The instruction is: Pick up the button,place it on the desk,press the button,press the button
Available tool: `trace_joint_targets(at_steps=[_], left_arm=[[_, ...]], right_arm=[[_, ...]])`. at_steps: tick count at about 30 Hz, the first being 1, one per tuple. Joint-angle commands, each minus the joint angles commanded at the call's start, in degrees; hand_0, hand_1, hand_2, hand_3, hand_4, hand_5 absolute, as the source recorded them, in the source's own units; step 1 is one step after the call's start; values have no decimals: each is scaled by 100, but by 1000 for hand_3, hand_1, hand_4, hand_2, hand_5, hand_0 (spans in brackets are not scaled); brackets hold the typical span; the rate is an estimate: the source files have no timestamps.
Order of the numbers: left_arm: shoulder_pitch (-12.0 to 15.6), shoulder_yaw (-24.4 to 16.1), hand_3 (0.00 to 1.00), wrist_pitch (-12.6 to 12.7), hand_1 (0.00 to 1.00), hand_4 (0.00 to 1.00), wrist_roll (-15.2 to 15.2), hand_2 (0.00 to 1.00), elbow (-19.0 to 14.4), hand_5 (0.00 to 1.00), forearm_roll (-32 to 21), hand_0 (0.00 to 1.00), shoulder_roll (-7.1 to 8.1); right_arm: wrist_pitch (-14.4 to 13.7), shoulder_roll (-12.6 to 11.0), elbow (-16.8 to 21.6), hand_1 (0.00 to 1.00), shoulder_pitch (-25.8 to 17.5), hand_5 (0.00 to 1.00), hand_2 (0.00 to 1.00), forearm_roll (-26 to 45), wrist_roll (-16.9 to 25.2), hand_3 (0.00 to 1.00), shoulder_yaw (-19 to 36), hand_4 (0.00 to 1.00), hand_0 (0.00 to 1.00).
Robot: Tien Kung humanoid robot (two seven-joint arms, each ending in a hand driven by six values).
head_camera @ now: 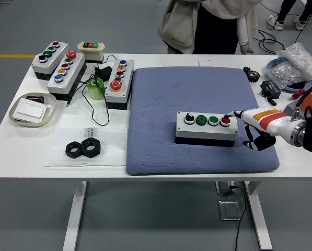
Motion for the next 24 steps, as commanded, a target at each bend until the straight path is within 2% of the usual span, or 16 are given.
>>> trace_joint_targets(at_steps=[10, 24], left_arm=[[-6, -30, 838, -6, 727, 761, 30, 835, -7, 998, 61, 711, -6], [-7, -39, 838, -12, 727, 757, 34, 834, -6, 998, 79, 711, -8]], right_arm=[[49, 128, -295, 70, 81, 25, 259, 31, -40, 909, -142, 723, 173], [195, 157, -343, 70, 77, 29, 258, 54, -83, 907, -270, 726, 172]])
